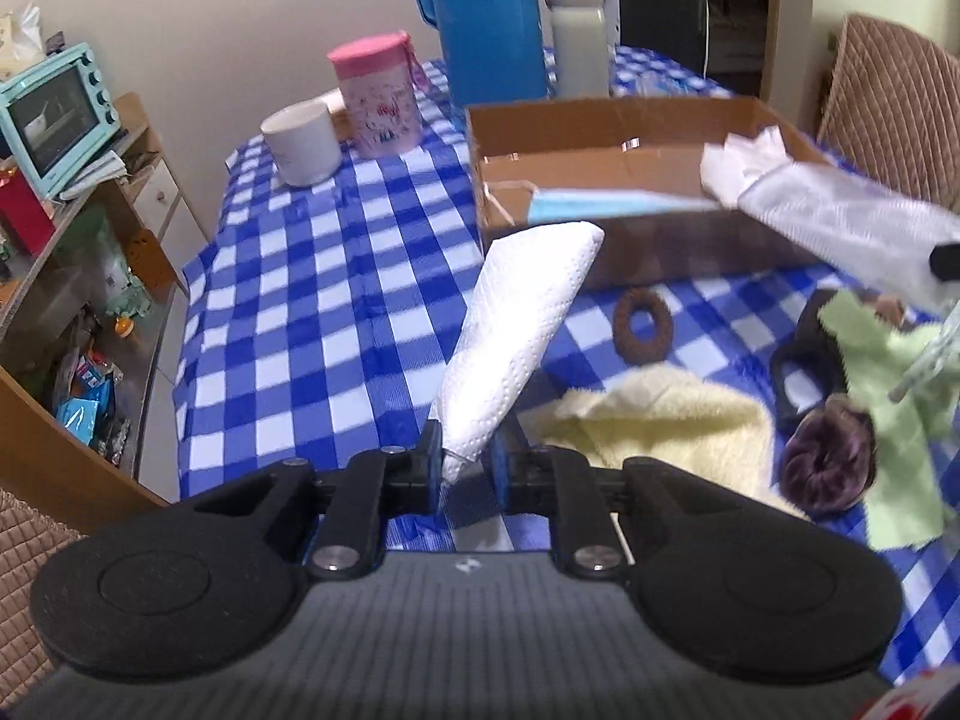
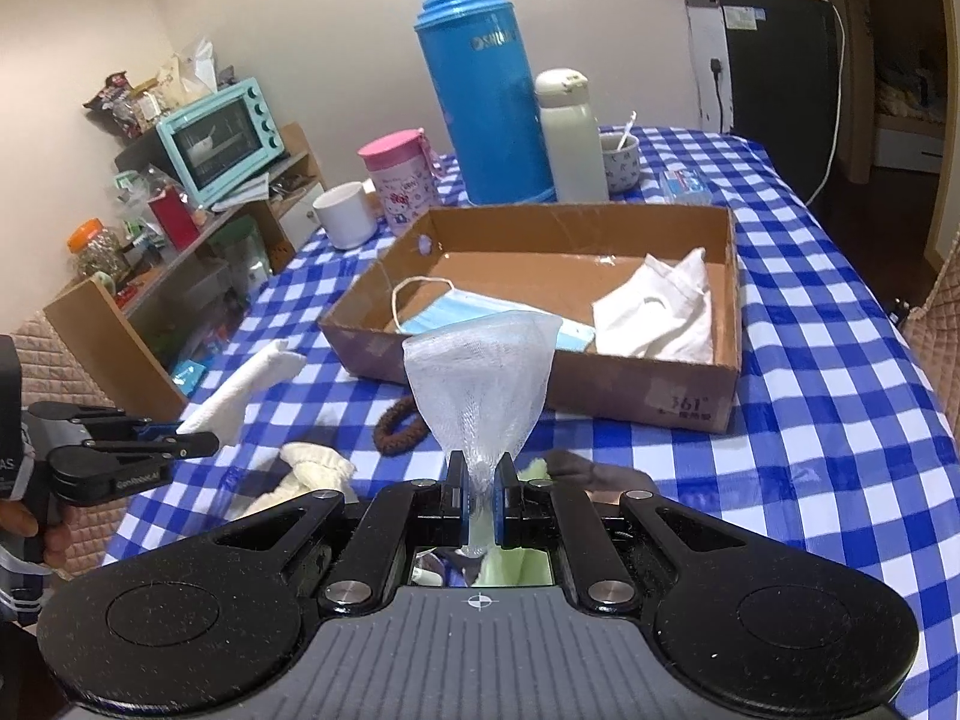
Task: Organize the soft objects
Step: 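Carry the white towel into the box with left tool while right tool drops the bag there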
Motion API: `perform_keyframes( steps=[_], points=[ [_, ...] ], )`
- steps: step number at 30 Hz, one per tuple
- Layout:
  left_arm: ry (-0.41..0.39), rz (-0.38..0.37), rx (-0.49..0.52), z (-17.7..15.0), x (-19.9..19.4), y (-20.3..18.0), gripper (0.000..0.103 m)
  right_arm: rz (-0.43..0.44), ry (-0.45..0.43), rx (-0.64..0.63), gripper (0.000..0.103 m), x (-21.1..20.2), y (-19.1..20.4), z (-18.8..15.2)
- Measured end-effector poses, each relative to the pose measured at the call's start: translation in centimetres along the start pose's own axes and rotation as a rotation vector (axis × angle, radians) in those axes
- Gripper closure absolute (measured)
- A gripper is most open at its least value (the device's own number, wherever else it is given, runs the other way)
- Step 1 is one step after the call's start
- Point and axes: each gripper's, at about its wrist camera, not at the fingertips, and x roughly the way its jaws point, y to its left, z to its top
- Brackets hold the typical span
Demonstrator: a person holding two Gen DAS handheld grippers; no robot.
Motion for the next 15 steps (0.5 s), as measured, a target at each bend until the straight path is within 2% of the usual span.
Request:
perform_keyframes(
  steps=[8,15],
  points=[
    [-0.075,0.000,0.007,3.6,-1.7,-0.3,0.087,0.046,-0.054,0.013,0.096,-0.4,-0.8,3.0],
    [-0.113,-0.027,0.061,8.2,-0.1,-2.0,0.086,0.035,-0.104,-0.017,0.096,0.8,-2.2,7.1]
  ],
)
